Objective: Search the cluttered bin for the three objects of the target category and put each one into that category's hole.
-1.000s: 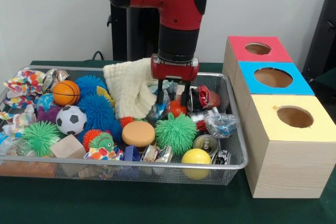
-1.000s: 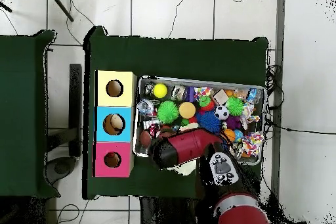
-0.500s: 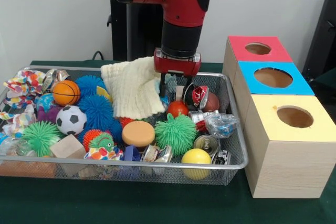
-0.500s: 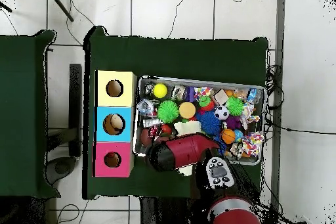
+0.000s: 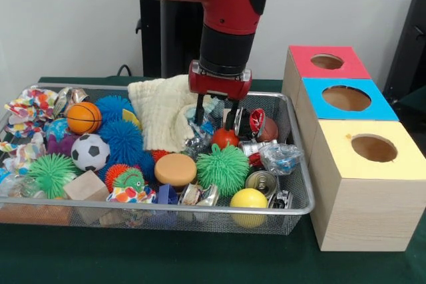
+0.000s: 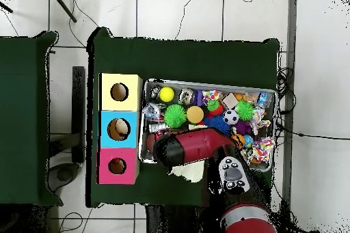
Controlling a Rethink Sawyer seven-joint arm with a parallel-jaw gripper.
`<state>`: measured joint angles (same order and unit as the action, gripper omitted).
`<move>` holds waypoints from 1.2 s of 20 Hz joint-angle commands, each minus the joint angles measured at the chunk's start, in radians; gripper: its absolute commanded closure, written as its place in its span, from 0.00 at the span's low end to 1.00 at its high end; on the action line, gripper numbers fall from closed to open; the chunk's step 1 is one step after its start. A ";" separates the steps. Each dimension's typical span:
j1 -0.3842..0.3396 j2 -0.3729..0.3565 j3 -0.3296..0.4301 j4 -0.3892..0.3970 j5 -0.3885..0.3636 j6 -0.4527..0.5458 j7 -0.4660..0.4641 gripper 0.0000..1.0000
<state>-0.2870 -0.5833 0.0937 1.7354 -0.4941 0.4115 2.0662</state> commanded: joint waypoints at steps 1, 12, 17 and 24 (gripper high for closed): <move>-0.092 -0.012 0.174 -0.203 0.076 0.204 -0.158 0.00; -0.145 -0.025 0.238 -0.327 0.121 0.447 -0.211 0.00; -0.203 0.045 0.258 -0.338 0.063 0.346 -0.230 0.00; -0.307 0.118 0.286 -0.289 -0.008 0.185 -0.242 0.00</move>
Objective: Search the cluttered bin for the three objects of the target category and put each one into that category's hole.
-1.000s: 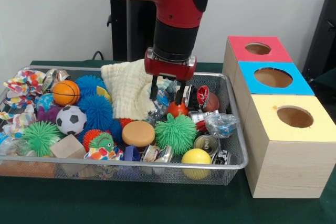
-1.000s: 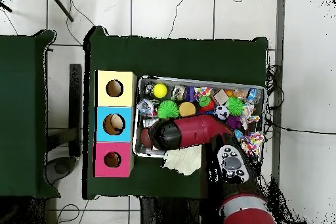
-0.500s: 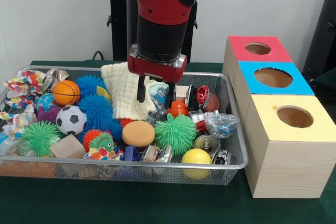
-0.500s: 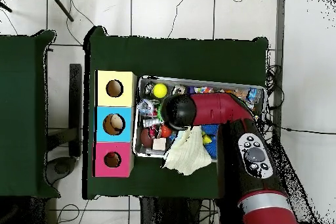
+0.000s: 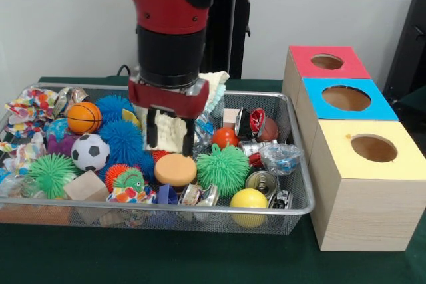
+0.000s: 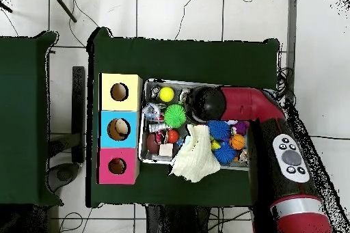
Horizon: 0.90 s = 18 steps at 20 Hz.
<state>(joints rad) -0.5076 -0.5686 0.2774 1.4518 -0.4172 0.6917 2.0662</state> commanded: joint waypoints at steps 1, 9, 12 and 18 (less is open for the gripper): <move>-0.097 0.108 0.099 -0.005 -0.085 -0.094 -0.236 0.00; -0.154 0.085 0.019 0.056 -0.101 -0.124 -0.135 0.00; -0.187 0.077 0.006 0.094 -0.113 -0.147 -0.109 0.00; -0.229 0.038 -0.013 0.182 -0.143 -0.222 -0.042 0.00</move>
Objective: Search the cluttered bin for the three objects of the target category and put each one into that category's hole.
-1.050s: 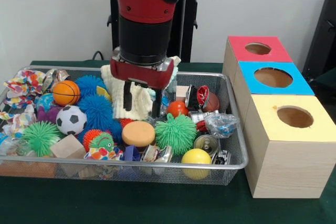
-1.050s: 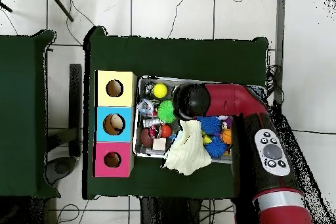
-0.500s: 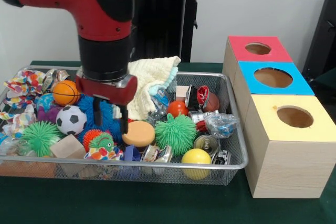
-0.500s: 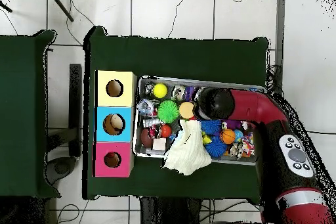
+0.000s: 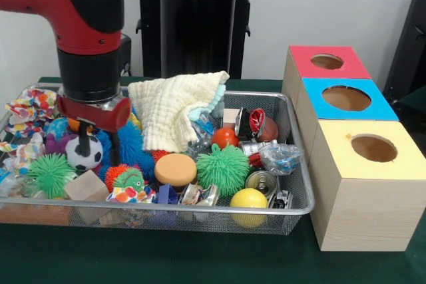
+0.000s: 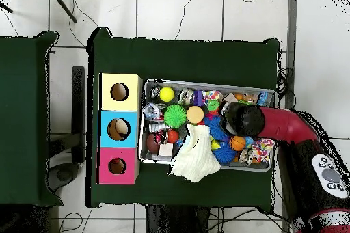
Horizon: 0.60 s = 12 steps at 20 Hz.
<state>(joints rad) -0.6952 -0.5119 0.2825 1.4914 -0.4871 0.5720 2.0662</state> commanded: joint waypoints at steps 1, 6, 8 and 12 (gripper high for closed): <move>-0.040 -0.021 -0.015 0.141 -0.071 -0.098 -0.039 0.00; -0.031 -0.028 0.001 0.117 -0.053 -0.076 -0.043 0.00; -0.018 -0.035 0.000 0.103 -0.051 -0.069 -0.039 0.00; -0.009 -0.013 0.007 0.058 -0.038 -0.046 -0.040 0.00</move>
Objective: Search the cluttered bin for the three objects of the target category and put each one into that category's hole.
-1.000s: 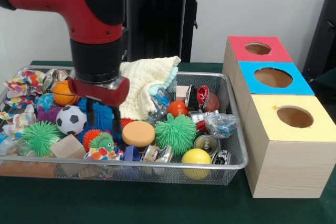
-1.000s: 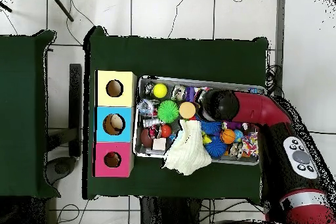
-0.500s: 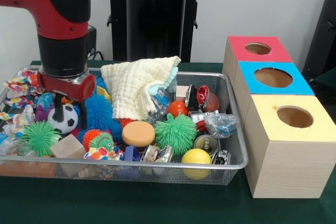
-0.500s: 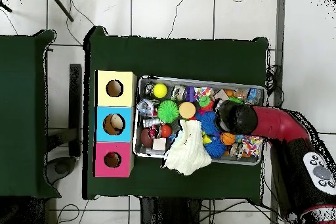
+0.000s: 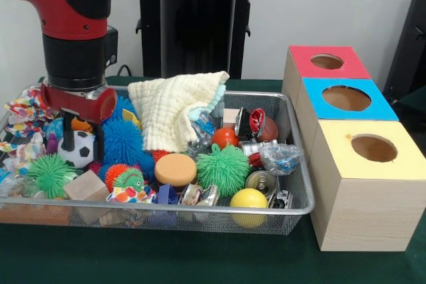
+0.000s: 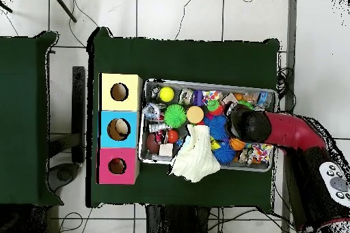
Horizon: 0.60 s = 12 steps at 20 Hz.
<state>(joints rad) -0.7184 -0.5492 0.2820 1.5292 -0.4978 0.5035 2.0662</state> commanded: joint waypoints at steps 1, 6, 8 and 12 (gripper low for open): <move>0.019 0.026 0.006 0.011 -0.022 0.036 -0.037 0.00; 0.030 0.044 0.008 -0.039 -0.005 0.081 -0.042 0.00; 0.035 0.062 0.006 -0.082 -0.001 0.116 -0.055 0.00; 0.056 0.074 -0.013 -0.165 -0.015 0.159 -0.065 0.00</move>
<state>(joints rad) -0.6818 -0.5304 0.2807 1.4867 -0.4982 0.5295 2.0662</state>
